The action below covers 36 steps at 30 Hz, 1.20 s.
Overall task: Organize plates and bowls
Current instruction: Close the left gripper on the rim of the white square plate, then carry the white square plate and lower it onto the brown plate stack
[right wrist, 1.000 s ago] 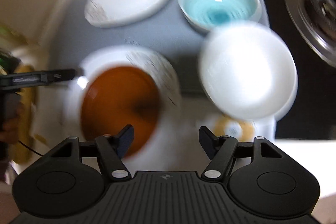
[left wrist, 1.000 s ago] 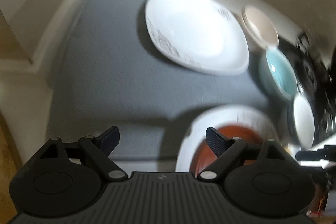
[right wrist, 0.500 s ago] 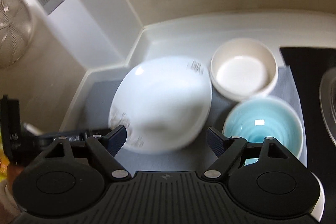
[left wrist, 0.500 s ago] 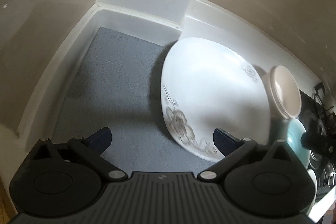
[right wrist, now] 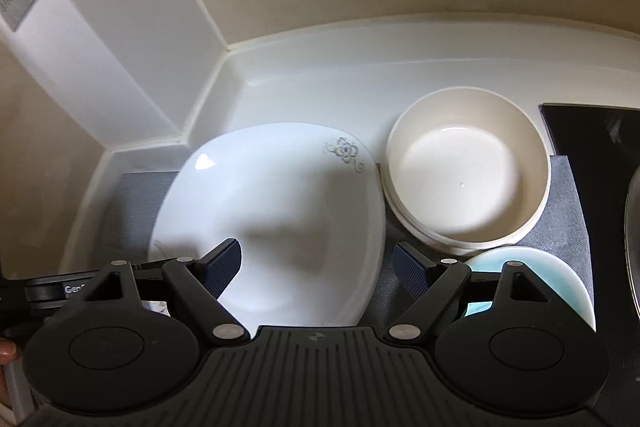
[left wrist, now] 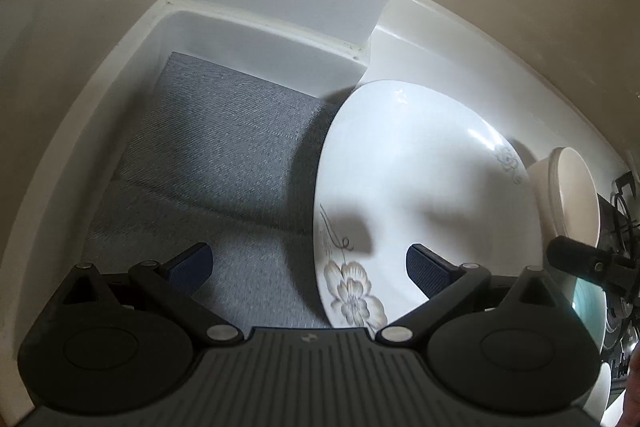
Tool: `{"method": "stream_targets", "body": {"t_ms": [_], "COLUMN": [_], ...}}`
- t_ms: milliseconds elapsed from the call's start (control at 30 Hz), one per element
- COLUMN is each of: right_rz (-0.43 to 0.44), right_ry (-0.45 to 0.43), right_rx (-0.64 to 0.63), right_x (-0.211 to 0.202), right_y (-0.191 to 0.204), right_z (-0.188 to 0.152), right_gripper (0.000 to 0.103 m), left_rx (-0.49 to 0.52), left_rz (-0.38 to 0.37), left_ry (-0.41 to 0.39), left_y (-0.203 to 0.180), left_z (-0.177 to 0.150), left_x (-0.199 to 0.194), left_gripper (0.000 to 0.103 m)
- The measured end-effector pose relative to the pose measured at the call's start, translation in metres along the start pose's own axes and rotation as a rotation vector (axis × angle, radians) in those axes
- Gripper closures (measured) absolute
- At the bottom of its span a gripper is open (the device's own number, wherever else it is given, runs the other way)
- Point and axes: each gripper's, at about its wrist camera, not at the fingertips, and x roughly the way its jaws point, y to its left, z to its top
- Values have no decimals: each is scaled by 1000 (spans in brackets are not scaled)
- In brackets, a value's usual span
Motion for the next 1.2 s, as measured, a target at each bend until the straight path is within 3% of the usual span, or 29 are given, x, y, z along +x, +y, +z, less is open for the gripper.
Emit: {"method": "stream_targets", "body": {"t_ms": [233,433,567,733,800,833,900,933,1000,1067,1200], "right_rz": [-42,-58,-22,26,8,-12,-59,-78,-96,-107,-106], "right_ry": [76,89,73,48,39,41,36,33,30,27,39], "right_rx": [55,79,87,100,93,82,59,47,35,41,1], "right_x": [25,41,48,53,54,54,53,52,49,49,49], "right_y": [-8,-9,-8,-6,-5,-4,-5,-6,-10,-13,-9], "right_z": [3,7,9,11,10,10,8,8,7,7,3], "right_gripper": [18,14,11,11,22,27,51,57,73,77,77], "left_rx": [-2,-9,-51,-123,-127,-119,-82,-58,-32,-19,9], "left_rz": [-4,-10,-65,-191,-237,-226,-183,-162,-125,-112,-100], "left_ry": [-19,-23,-10,13,22,33,9,-1,-15,-14,-4], "left_y": [-2,-5,-2,8,9,7,5,3,4,8,11], "left_z": [10,21,30,40,41,40,38,36,33,27,12], "left_x": [8,16,19,23,22,22,20,18,17,12,4], "left_gripper": [0,0,0,2,29,33,42,46,62,68,69]}}
